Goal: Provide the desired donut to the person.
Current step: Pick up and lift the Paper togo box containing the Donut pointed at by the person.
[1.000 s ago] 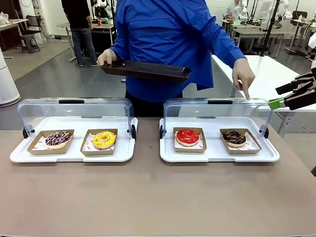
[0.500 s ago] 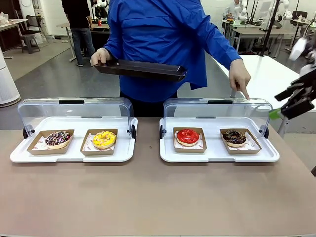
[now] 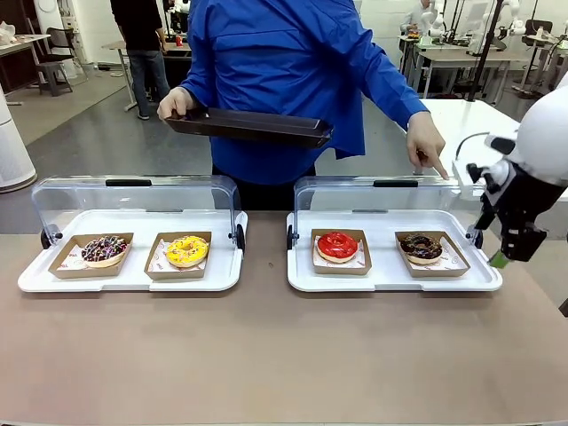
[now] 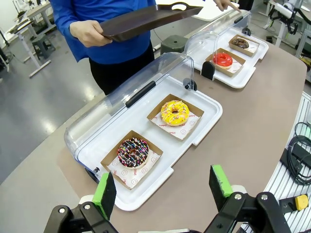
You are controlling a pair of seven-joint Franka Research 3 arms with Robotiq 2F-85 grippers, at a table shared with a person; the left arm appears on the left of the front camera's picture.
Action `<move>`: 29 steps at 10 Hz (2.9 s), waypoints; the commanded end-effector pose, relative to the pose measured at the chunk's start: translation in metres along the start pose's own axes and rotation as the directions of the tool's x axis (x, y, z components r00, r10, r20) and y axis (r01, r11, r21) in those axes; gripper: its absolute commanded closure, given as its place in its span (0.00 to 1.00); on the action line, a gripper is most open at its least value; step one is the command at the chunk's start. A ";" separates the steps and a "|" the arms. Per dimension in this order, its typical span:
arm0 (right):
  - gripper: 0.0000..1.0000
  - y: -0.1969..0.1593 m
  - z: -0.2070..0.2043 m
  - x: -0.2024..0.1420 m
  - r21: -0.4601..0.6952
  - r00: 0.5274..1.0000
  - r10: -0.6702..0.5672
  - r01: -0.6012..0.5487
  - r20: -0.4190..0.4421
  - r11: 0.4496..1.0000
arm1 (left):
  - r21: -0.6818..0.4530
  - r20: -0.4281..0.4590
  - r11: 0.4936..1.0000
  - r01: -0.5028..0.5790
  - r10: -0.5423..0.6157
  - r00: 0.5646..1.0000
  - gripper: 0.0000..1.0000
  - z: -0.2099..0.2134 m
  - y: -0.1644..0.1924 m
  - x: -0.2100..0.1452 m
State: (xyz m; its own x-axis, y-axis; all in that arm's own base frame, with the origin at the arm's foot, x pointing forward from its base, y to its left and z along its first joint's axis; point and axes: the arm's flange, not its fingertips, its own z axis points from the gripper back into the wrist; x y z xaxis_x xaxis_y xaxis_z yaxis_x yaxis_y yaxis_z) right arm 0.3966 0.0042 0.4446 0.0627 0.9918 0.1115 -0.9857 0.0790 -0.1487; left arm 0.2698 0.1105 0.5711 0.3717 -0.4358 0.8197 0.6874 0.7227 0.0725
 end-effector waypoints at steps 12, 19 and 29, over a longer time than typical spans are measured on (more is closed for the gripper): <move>0.00 -0.070 -0.111 -0.015 0.010 0.999 0.050 -0.050 0.018 0.999 | 0.003 0.004 1.000 -0.019 0.019 1.000 0.00 0.000 0.000 0.001; 1.00 -0.081 -0.131 -0.013 0.005 0.999 0.038 -0.038 -0.025 0.999 | 0.003 0.004 1.000 -0.019 0.019 1.000 0.00 0.000 0.000 0.001; 1.00 0.001 0.002 -0.016 0.047 0.972 0.234 -0.235 0.035 0.971 | 0.003 0.004 1.000 -0.019 0.019 1.000 0.00 0.000 0.000 0.001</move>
State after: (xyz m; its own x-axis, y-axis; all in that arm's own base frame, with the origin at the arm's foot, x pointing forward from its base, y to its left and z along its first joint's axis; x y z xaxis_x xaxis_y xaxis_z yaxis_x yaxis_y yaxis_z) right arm 0.4361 -0.0033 0.4090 -0.1217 0.9857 0.1164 -0.9883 -0.1094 -0.1067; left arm 0.2699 0.1106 0.5710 0.3727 -0.4355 0.8194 0.6869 0.7232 0.0719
